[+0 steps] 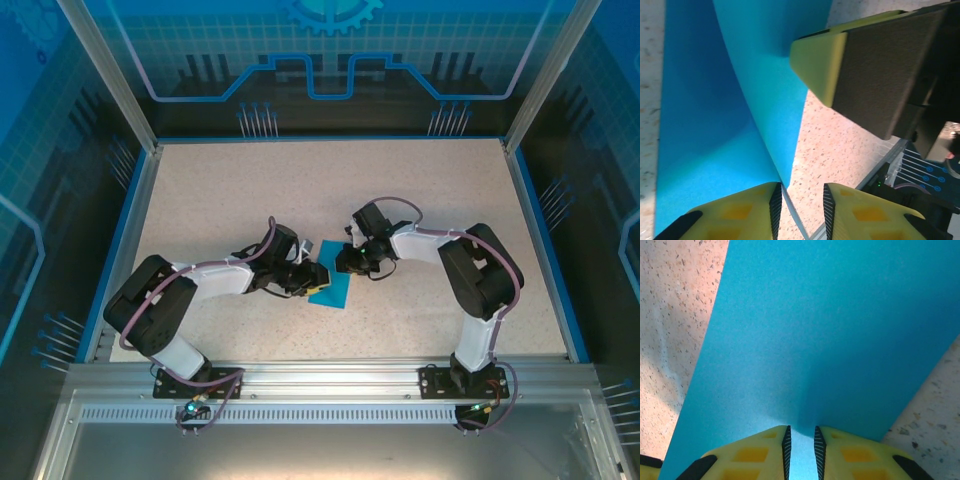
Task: Fold a paper plane with a square sheet of paper (pick it up from the middle)
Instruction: Fold the triangle a second time at the center of the table.
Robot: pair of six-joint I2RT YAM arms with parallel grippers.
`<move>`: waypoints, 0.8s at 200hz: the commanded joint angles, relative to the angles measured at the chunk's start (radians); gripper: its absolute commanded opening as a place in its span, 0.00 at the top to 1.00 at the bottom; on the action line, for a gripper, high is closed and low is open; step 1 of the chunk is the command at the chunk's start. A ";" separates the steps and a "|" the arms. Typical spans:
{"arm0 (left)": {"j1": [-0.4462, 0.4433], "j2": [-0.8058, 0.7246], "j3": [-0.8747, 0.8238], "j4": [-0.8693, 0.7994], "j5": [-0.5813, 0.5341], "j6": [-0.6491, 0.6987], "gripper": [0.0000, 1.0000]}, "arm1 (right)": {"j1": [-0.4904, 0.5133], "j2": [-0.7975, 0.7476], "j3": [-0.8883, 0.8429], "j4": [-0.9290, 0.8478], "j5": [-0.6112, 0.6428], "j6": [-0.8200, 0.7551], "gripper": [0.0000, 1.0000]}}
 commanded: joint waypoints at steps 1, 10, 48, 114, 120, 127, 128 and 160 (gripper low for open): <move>-0.006 0.008 0.023 0.052 0.049 -0.024 0.67 | 0.016 0.032 -0.011 -0.003 -0.006 0.012 0.77; -0.008 0.013 0.026 0.063 0.053 -0.028 0.66 | 0.016 0.032 -0.010 -0.003 -0.009 0.014 0.77; -0.009 0.042 0.042 0.102 0.062 -0.039 0.58 | 0.014 0.035 -0.011 0.001 -0.025 0.020 0.77; -0.010 0.084 0.056 0.131 0.044 -0.038 0.44 | -0.031 -0.049 -0.040 0.039 -0.112 0.040 0.67; -0.009 0.090 0.057 0.136 0.044 -0.040 0.44 | -0.038 -0.059 -0.044 0.045 -0.123 0.043 0.67; -0.010 0.094 0.058 0.144 0.044 -0.042 0.44 | -0.045 -0.072 -0.052 0.054 -0.136 0.049 0.66; -0.010 0.095 0.059 0.144 0.044 -0.042 0.44 | -0.047 -0.073 -0.053 0.056 -0.138 0.050 0.66; -0.009 0.113 0.065 0.154 0.040 -0.044 0.45 | -0.089 -0.140 -0.110 0.116 -0.188 0.067 0.59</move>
